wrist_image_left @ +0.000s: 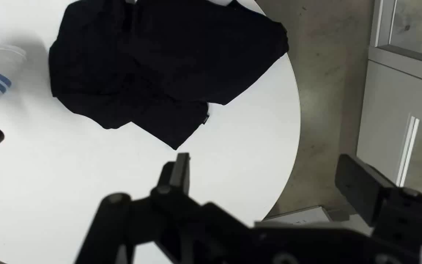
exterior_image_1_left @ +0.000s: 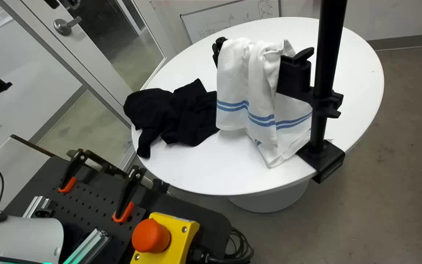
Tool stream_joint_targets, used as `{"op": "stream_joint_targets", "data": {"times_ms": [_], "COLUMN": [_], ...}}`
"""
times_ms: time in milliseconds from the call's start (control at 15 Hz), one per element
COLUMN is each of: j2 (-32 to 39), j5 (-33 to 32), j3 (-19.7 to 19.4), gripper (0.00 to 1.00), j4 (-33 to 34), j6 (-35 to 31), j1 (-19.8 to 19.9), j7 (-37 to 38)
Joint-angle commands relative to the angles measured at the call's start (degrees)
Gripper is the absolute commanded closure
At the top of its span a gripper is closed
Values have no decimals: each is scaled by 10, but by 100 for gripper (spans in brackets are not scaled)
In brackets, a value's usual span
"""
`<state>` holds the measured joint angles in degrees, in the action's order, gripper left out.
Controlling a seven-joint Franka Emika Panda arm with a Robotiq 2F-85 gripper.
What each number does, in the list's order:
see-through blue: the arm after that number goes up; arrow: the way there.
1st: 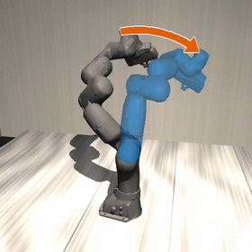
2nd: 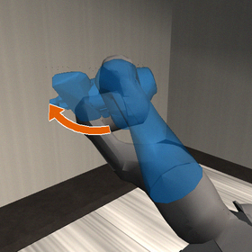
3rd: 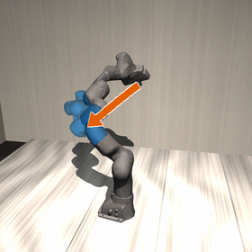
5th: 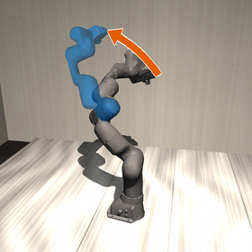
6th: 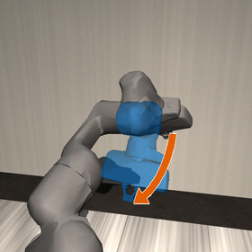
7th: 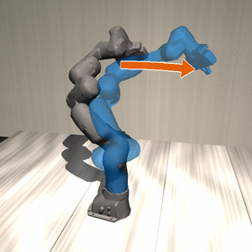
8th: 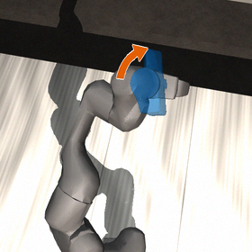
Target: Put the white towel on the table
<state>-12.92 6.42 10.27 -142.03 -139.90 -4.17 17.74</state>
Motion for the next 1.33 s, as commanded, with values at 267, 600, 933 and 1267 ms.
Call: {"op": "stream_joint_targets", "data": {"times_ms": [267,600,933,1267], "j2": [-1,-7,-2,35], "j5": [-5,-45,-114,-116], "j3": [-24,-63,-102,-146], "gripper": [0,0,0,0], "j4": [0,-6,-15,-21], "j6": [-3,-10,-31,-105], "j1": [6,51,110,153], "j7": [-11,-10,1,-1]}}
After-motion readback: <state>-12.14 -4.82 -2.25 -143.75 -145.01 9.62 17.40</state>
